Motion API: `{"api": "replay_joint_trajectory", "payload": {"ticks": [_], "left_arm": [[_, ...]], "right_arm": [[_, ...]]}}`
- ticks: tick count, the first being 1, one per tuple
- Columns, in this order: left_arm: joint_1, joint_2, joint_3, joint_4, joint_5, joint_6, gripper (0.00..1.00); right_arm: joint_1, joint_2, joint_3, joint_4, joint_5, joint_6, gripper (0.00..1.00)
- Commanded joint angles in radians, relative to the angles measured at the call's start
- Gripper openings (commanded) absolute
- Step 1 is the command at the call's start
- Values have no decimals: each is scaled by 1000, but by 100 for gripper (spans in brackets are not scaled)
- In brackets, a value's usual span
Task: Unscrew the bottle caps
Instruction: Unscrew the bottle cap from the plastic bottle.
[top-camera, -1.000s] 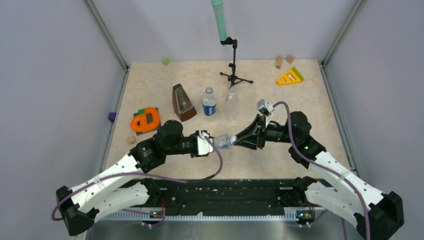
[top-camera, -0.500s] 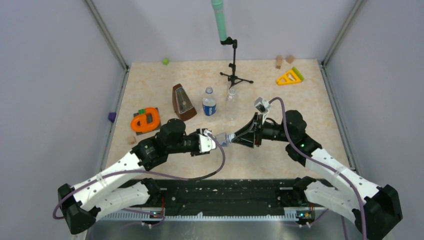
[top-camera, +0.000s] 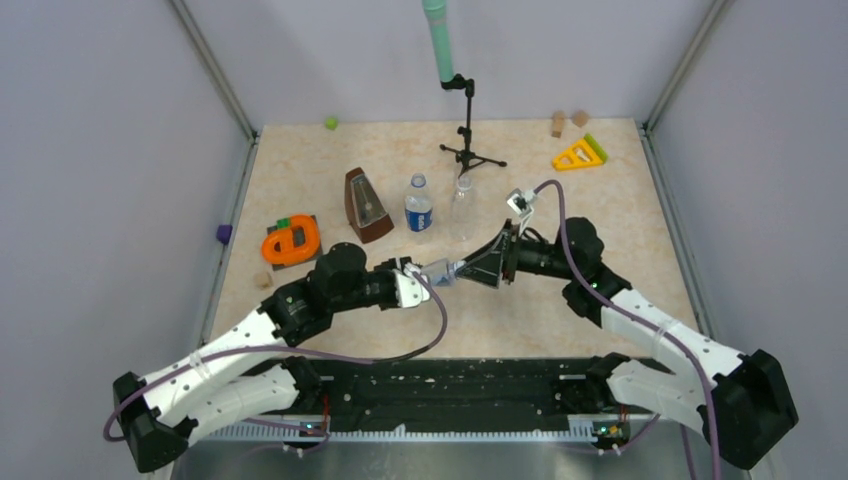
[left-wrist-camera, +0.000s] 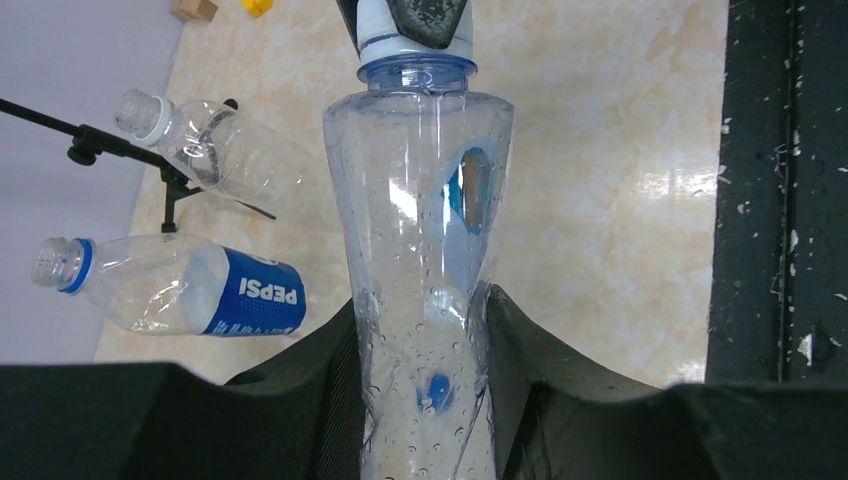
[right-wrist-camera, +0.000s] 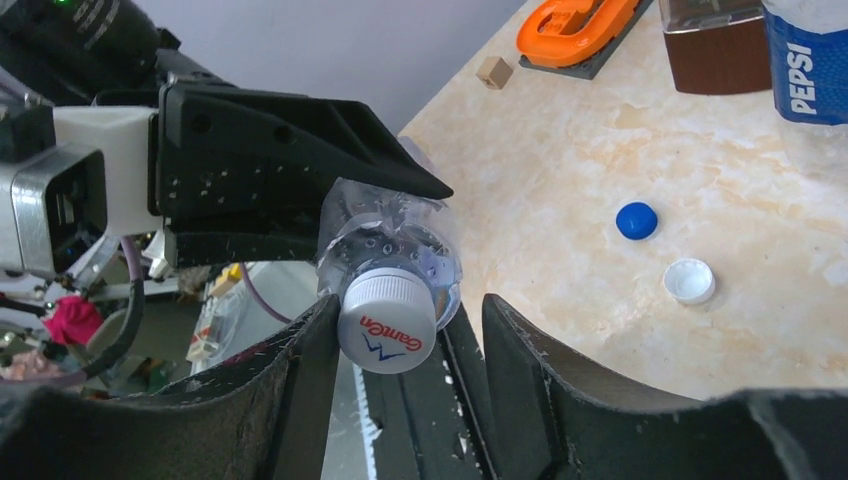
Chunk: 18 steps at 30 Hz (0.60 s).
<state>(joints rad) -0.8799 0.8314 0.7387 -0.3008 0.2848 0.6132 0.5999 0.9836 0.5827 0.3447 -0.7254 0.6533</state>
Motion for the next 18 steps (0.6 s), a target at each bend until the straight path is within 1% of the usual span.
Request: {"api": "replay_joint_trajectory", "payload": {"ticks": [1, 5, 8, 10, 13, 18], "left_arm": [[-15, -2, -13, 45, -50, 43, 0], [-21, 1, -14, 53, -104, 72, 0], [-23, -4, -16, 60, -117, 86, 0], [-24, -9, -23, 70, -128, 84, 0], [-25, -18, -31, 78, -140, 85, 0], [-27, -31, -37, 77, -155, 82, 0]], "right_arm": [[6, 28, 19, 69, 51, 80, 53], [6, 52, 14, 124, 51, 158, 53], [6, 80, 17, 151, 47, 212, 50], [7, 103, 21, 159, 32, 237, 46], [6, 131, 29, 158, 7, 249, 43], [6, 129, 22, 175, 10, 261, 43]]}}
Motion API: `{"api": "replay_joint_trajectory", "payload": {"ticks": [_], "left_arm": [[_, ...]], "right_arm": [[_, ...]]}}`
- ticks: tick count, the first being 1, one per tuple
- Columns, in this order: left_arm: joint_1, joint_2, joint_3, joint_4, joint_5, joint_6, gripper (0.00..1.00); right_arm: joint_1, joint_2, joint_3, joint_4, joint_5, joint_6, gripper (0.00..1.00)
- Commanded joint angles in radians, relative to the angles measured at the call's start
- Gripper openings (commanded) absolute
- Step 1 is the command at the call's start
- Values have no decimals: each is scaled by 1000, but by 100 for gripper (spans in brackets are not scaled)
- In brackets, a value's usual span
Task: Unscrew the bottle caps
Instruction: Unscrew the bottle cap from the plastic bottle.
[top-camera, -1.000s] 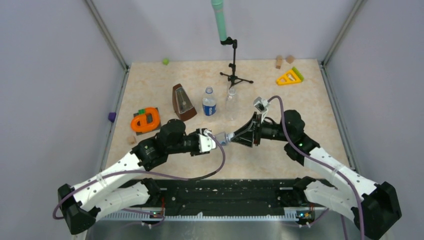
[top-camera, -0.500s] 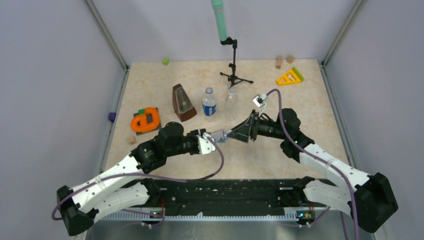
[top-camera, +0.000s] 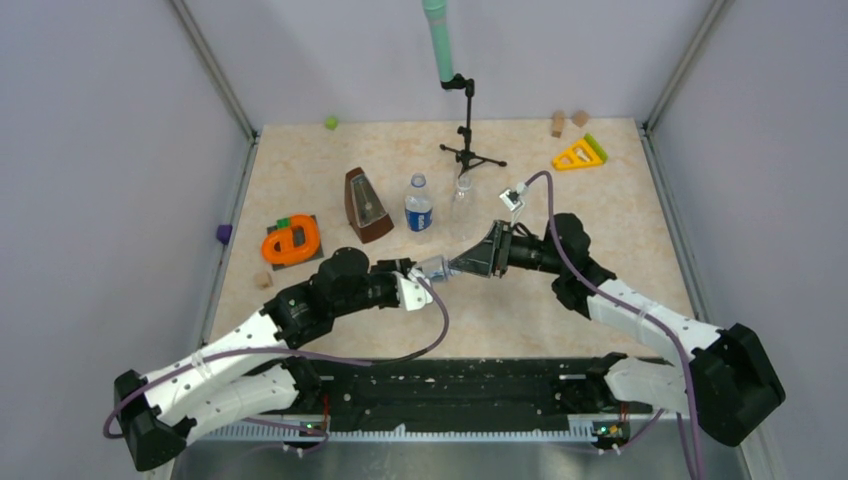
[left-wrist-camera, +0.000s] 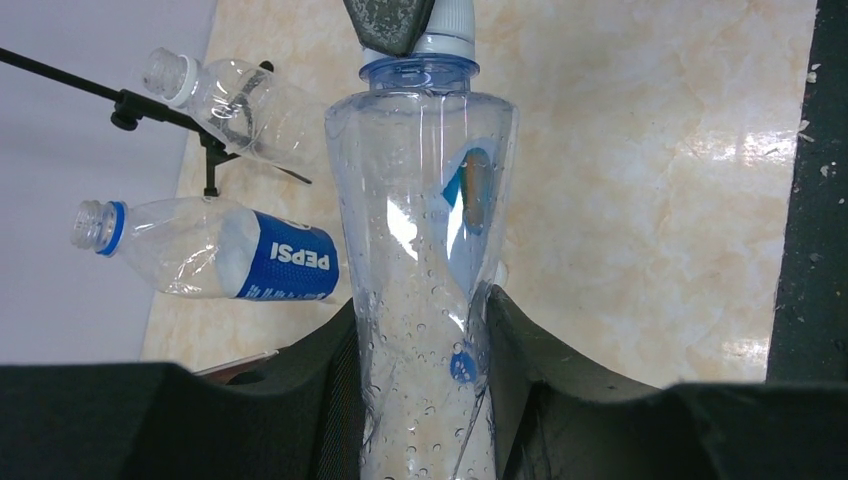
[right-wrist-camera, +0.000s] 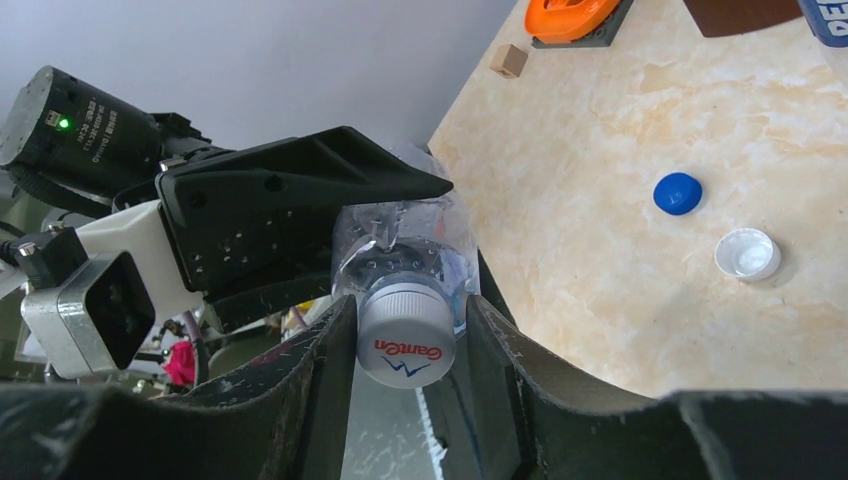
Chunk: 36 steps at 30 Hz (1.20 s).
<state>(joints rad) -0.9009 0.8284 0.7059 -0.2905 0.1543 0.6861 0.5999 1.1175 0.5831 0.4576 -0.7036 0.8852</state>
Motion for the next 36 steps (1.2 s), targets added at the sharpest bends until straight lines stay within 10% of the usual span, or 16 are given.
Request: {"api": "replay_joint_trajectory", "payload": {"ticks": [1, 9, 22, 36], "left_arm": [[-6, -30, -6, 67, -29, 9, 0], [-7, -37, -10, 54, -38, 16, 0], [-7, -21, 8, 43, -3, -34, 0], [83, 40, 105, 5, 439, -200, 0]], "right_arm": [[6, -8, 21, 62, -11, 31, 44], [6, -14, 35, 35, -14, 25, 48], [6, -10, 34, 46, -84, -52, 7], [7, -133, 40, -125, -201, -408, 5]]}}
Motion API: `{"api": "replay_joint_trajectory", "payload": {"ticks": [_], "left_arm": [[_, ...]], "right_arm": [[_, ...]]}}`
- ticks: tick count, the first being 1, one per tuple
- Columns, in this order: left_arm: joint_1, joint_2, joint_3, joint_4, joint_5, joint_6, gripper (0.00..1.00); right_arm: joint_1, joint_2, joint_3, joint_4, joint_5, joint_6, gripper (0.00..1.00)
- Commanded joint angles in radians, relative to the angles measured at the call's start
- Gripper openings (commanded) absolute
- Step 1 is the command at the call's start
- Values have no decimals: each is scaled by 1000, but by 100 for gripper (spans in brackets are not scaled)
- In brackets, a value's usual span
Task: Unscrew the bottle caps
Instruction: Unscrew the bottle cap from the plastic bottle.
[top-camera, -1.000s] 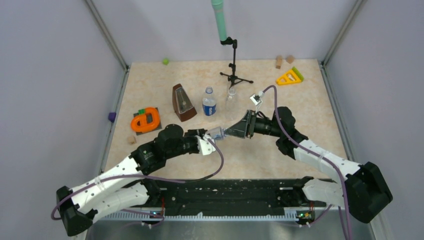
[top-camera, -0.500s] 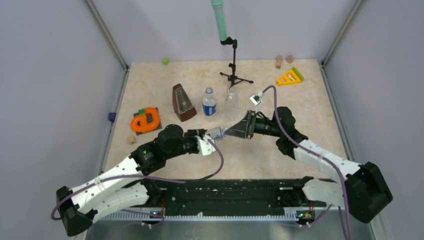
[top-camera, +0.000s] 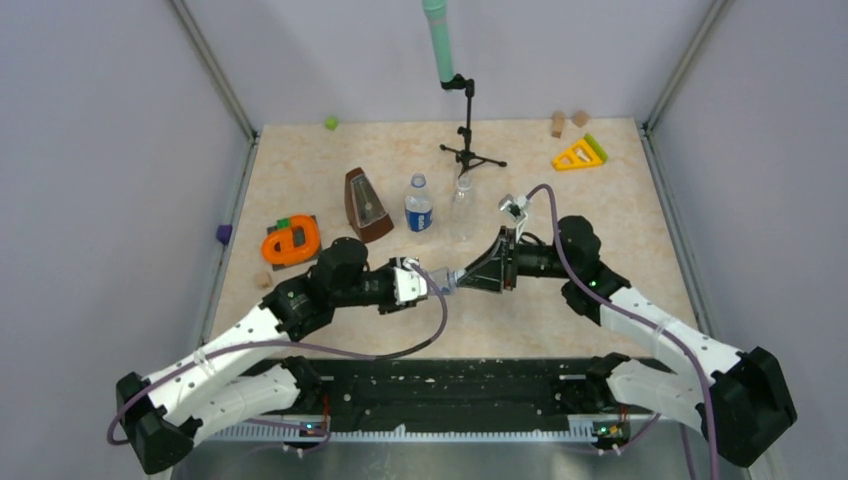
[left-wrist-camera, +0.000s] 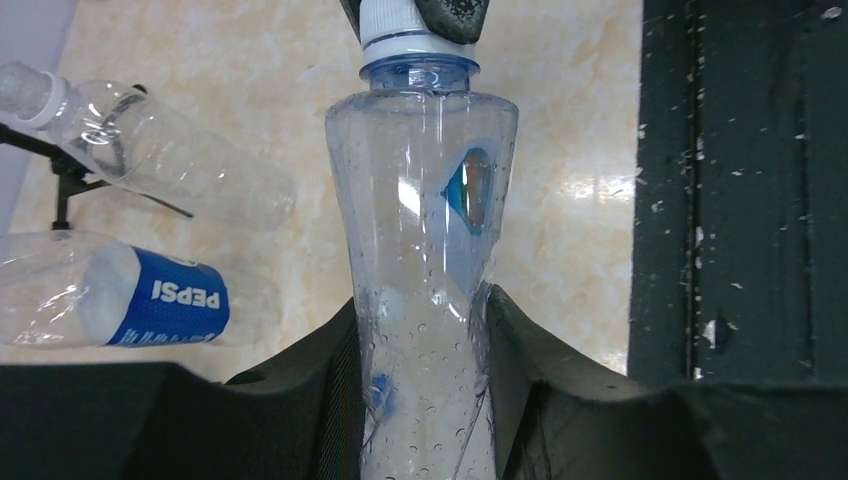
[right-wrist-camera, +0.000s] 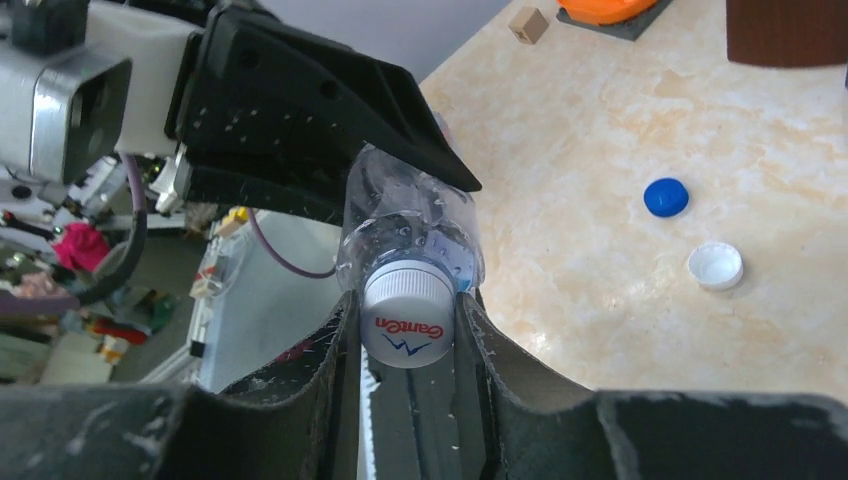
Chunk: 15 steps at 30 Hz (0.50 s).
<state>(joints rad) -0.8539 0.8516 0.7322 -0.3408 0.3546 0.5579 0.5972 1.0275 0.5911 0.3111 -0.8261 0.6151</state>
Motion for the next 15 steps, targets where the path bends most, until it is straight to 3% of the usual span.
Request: {"api": "replay_joint_trajectory", "payload": {"ticks": [1, 4, 9, 15], "left_arm": [[52, 25, 89, 48, 270, -82, 0], [82, 52, 121, 15, 326, -103, 0], [82, 61, 118, 34, 292, -121, 0], [82, 4, 50, 95, 130, -88, 0]], "right_arm": [[9, -47, 39, 13, -90, -156, 5], [9, -49, 74, -61, -77, -223, 9], [9, -30, 98, -106, -35, -223, 39], [9, -38, 32, 2, 43, -100, 46]]}}
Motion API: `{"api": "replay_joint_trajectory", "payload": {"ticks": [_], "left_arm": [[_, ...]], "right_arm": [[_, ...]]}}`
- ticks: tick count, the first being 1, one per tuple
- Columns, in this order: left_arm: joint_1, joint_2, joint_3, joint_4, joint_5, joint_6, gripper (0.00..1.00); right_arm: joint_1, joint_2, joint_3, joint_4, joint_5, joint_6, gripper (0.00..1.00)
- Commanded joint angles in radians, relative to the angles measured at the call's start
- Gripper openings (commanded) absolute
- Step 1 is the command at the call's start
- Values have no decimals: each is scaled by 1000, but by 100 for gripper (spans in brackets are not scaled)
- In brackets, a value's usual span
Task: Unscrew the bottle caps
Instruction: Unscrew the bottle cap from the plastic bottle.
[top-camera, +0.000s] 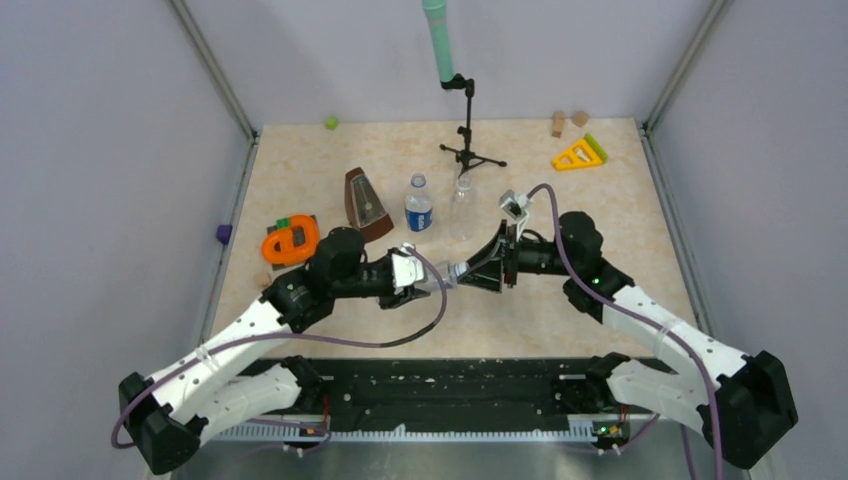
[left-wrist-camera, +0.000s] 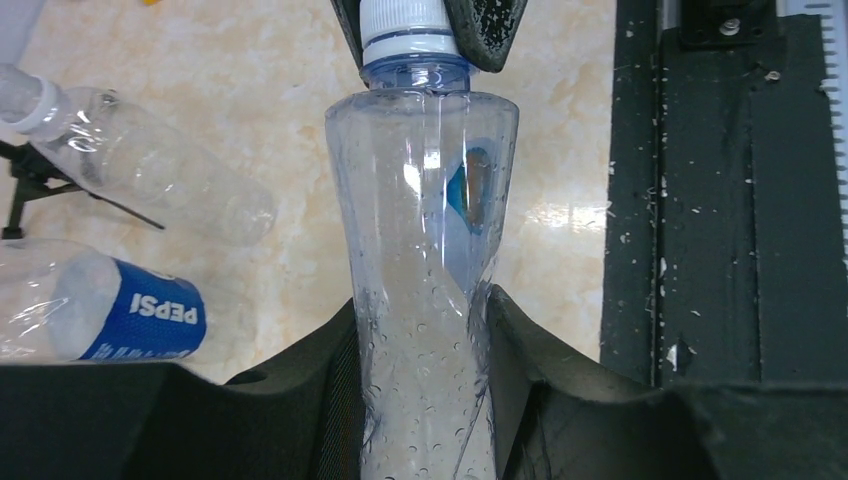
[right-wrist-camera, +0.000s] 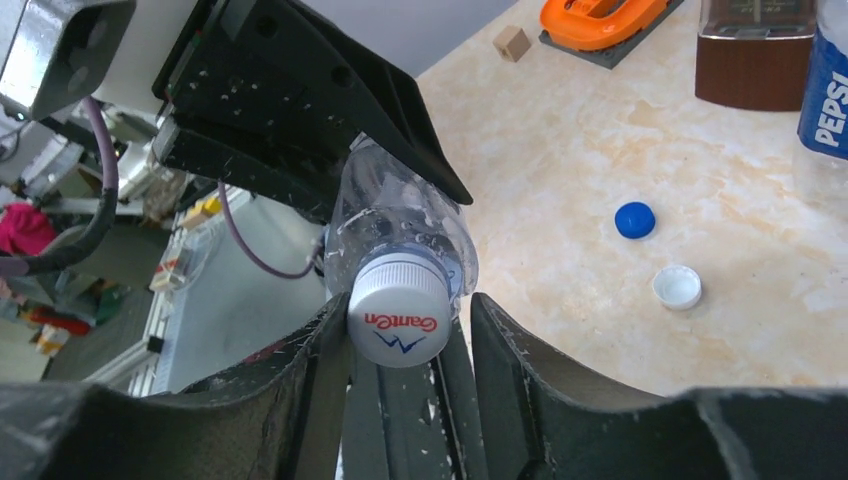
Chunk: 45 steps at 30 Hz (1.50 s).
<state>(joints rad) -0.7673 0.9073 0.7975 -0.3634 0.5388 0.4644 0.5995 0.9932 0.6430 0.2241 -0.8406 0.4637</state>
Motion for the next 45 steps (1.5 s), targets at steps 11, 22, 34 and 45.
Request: {"api": "replay_joint_trajectory", "payload": {"ticks": [11, 22, 34, 45], "left_arm": [[-8, -104, -72, 133, -207, 70, 0], [-56, -129, -140, 238, -409, 133, 0], [-63, -141, -144, 341, -424, 166, 0], [-97, -219, -173, 329, -511, 203, 0]], "right_arm": [[7, -1, -78, 177, 49, 146, 50], [6, -61, -55, 99, 240, 189, 52], [-9, -10, 191, -199, 611, 215, 54], [-71, 51, 324, -231, 579, 317, 54]]}}
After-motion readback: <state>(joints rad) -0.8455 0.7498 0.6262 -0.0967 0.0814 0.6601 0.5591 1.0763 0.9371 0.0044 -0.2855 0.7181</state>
